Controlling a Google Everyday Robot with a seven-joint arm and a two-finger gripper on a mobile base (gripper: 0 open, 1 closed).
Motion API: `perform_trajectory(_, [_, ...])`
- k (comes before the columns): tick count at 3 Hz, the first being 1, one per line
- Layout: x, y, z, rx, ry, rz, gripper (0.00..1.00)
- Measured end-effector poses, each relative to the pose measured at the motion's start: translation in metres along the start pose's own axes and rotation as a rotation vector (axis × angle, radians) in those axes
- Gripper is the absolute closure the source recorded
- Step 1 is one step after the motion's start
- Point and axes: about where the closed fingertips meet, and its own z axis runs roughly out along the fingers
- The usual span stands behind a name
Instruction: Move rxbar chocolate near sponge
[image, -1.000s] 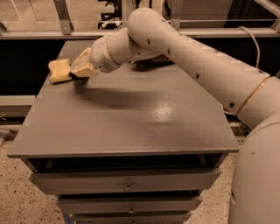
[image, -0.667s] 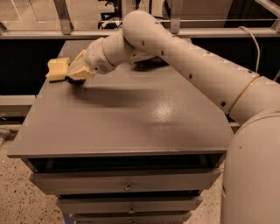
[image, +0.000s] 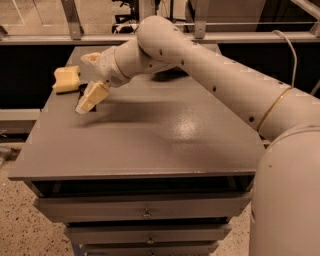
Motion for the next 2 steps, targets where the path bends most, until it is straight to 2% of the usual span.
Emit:
perform_trajectory(1, [0.001,0.002,-0.017,0.034,-0.022,0.027,0.00])
perform_trajectory(2, [0.000,0.006,-0.054,0.111,-0.025,0.053,0.00])
